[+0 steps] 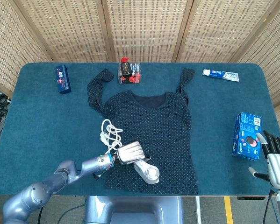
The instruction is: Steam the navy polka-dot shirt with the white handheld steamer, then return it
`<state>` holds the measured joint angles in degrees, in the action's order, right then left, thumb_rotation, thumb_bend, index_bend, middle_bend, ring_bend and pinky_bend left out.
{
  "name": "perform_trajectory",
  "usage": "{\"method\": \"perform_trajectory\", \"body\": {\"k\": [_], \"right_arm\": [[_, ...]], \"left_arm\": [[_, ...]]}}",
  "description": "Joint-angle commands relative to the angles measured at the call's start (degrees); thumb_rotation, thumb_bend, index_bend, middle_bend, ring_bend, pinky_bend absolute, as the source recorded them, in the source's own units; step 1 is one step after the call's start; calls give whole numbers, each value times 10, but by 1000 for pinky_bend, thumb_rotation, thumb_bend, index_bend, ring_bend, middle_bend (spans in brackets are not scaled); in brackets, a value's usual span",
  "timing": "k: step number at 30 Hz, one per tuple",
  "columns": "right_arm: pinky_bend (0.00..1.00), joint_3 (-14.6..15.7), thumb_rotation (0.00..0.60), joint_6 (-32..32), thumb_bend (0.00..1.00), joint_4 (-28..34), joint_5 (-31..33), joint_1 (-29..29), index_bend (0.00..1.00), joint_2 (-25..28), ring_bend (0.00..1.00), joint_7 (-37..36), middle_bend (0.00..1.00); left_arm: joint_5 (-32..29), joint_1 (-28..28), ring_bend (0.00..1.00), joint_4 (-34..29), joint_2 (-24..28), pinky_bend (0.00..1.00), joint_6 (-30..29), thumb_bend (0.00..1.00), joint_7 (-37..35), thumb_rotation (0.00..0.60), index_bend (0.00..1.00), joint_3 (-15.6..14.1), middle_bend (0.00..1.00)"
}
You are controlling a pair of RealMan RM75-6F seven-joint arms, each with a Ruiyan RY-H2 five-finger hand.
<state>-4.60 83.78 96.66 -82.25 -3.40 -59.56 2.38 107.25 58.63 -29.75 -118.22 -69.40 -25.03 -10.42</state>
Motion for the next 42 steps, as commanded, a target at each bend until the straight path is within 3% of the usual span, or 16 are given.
{"method": "perform_trajectory", "body": {"k": [1,21,42], "right_arm": [[0,0,600,0,0,0,0,0,26,0,0,0,0],[0,0,600,-1,0,2,0,-1,31,0,0,3,0],[0,0,600,-2,0,1,2,-1,31,-1,0,4,0]], "left_arm": [[5,5,849,15,0,1000,-3,555,7,600,1000,-3,922],[-38,-10,849,110,11,1000,25,555,-31,600,1000,13,923],[-10,19,849,61,-5,1000,-9,555,-37,600,1000,-9,923]]}}
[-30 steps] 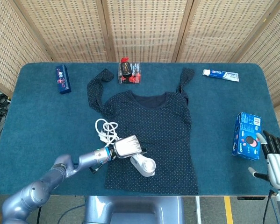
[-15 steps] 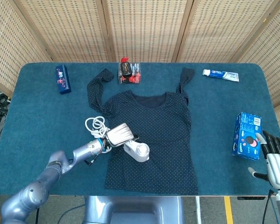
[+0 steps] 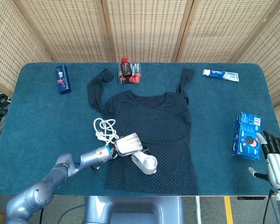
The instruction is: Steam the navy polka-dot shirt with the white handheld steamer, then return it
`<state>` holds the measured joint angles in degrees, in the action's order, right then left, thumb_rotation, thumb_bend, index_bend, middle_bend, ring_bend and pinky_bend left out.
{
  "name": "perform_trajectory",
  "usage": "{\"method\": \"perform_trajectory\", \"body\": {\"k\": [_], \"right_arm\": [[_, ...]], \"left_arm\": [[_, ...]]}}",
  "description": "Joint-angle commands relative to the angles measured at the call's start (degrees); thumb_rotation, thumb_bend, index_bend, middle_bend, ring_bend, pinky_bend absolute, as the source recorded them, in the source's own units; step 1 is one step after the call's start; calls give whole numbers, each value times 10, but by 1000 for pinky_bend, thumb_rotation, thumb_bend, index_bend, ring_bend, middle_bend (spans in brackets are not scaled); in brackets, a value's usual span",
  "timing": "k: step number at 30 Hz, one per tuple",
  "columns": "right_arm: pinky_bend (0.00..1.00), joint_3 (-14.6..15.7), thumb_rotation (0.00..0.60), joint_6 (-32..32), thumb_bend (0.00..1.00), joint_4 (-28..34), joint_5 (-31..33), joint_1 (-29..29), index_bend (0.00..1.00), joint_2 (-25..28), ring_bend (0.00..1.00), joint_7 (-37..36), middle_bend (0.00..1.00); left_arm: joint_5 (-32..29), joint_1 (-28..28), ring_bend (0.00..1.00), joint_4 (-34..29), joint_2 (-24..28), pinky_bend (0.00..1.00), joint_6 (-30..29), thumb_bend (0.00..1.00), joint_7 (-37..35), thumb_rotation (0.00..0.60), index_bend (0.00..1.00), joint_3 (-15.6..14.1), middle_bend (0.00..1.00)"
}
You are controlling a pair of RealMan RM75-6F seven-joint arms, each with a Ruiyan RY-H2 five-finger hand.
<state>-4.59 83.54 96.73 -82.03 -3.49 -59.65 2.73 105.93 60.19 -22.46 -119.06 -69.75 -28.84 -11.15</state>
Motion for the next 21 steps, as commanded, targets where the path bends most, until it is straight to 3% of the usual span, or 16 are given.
{"method": "perform_trajectory", "body": {"k": [1,21], "right_arm": [[0,0,600,0,0,0,0,0,31,0,0,0,0],[0,3,600,1,0,4,-6,0,32,0,0,3,0]], "left_arm": [[3,4,849,-15,5,1000,-6,555,3,600,1000,-2,923],[-37,-28,849,7,30,1000,42,555,9,600,1000,12,923]]}}
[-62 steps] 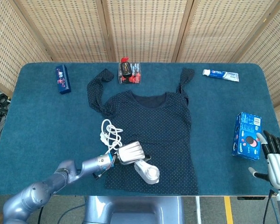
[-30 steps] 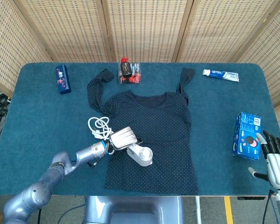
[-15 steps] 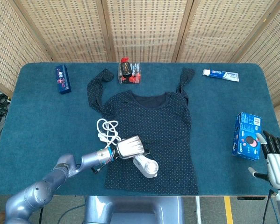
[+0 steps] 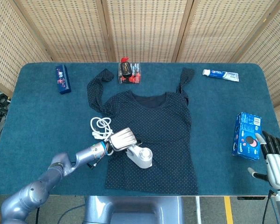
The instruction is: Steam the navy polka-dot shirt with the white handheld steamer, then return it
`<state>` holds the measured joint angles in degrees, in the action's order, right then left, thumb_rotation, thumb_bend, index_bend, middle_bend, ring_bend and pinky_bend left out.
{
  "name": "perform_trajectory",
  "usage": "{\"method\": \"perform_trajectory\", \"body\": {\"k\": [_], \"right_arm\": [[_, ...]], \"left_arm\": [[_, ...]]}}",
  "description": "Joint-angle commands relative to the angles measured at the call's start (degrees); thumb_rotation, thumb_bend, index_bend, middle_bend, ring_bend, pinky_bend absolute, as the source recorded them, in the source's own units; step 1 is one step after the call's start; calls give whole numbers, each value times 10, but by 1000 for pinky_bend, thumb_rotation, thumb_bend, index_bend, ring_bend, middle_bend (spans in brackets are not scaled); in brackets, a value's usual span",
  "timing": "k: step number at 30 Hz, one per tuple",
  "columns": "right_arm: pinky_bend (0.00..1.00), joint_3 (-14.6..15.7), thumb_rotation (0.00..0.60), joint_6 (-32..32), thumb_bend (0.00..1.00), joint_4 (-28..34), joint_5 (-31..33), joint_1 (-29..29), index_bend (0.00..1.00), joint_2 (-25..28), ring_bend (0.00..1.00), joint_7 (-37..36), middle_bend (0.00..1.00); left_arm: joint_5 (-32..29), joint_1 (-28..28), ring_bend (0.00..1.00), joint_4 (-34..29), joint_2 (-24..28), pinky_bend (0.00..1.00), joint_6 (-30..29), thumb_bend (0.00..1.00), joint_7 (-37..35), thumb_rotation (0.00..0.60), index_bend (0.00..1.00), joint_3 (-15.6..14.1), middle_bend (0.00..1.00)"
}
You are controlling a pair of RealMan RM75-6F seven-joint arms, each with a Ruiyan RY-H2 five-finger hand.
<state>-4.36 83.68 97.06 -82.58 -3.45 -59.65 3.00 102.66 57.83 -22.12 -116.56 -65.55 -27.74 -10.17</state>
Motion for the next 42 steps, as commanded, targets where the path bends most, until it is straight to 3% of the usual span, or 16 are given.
{"method": "perform_trajectory", "body": {"k": [1,8,20,28,31,33,35,37,42], "right_arm": [[0,1,600,0,0,1,-1,0,32,0,0,1,0],[0,2,600,2,0,3,-6,0,32,-1,0,3,0],[0,10,600,14,0,13,-28,5,32,4,0,1,0],[0,17,600,18,0,22,-45,7,32,5,0,6,0],[0,19,600,16,0,23,-47,6,32,4,0,10,0],[0,19,600,14,0,24,-47,4,32,3,0,13,0],[0,19,600,12,0,25,-48,3,32,2,0,16,0],[0,20,600,9,0,25,-47,2,31,0,0,19,0],[0,21,600,4,0,26,-46,0,31,-1,0,21,0]], "left_arm": [[-6,-6,849,4,8,1000,-1,555,-3,600,1000,3,923],[-12,-13,849,7,34,1000,-20,555,5,600,1000,10,923],[-74,-59,849,-11,122,1000,-46,556,29,600,1000,60,923],[-137,-104,849,-2,162,991,31,522,29,600,1000,92,923],[-158,-115,849,1,165,983,59,382,21,600,1000,105,919],[-165,-119,842,6,164,963,73,128,19,600,1000,109,905],[-169,-122,801,10,161,902,86,3,16,600,988,111,860],[-172,-122,707,10,160,781,108,0,12,600,883,110,748],[-174,-120,206,2,164,324,149,0,22,600,192,107,113]]}}
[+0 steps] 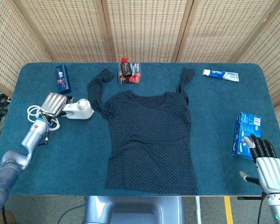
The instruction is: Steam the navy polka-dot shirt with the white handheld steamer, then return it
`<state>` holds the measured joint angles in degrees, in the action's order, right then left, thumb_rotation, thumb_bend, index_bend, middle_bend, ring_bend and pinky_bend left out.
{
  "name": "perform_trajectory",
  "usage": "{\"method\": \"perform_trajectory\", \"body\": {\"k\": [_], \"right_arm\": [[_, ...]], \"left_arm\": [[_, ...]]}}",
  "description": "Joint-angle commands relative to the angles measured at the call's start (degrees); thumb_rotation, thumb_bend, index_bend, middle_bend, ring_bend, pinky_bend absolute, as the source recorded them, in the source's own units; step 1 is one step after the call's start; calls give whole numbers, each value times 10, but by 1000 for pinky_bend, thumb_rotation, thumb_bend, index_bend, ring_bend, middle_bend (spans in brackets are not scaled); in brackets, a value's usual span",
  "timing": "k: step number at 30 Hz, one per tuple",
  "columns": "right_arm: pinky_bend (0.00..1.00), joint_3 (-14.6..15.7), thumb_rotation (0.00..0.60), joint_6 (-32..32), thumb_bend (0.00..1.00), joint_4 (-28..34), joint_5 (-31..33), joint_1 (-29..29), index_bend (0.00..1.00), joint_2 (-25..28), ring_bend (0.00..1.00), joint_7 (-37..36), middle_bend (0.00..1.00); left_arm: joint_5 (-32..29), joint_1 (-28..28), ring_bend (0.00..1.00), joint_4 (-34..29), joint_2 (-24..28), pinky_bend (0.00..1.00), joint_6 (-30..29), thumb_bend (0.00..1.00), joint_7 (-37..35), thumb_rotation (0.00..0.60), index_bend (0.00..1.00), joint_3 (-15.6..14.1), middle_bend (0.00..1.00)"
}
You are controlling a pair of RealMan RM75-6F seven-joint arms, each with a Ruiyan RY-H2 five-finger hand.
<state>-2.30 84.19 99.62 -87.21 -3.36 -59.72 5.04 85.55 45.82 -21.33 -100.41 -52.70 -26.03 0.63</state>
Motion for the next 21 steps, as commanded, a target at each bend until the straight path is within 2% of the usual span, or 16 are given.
{"method": "perform_trajectory", "body": {"k": [1,3,5,12,16,21], "right_arm": [[0,1,600,-1,0,0,0,0,31,0,0,1,0],[0,1,600,-1,0,0,-1,0,32,0,0,1,0],[0,2,600,-1,0,1,-1,0,32,0,0,0,0],[0,6,600,7,0,5,-13,3,32,5,0,-6,0],[0,8,600,14,0,9,-23,5,32,9,0,-11,0],[0,13,600,20,0,12,-35,8,32,13,0,-19,0]], "left_arm": [[-4,0,140,-12,5,269,32,0,5,600,120,-2,55],[-6,0,27,-29,12,166,46,0,6,600,16,-3,0],[-10,-2,0,-55,24,124,51,0,13,600,0,0,0],[-24,-14,0,-164,80,11,58,0,41,600,0,7,0],[-36,-24,0,-253,130,0,61,0,64,600,0,11,0],[-44,-43,0,-367,195,0,34,0,105,600,0,15,0]]}}
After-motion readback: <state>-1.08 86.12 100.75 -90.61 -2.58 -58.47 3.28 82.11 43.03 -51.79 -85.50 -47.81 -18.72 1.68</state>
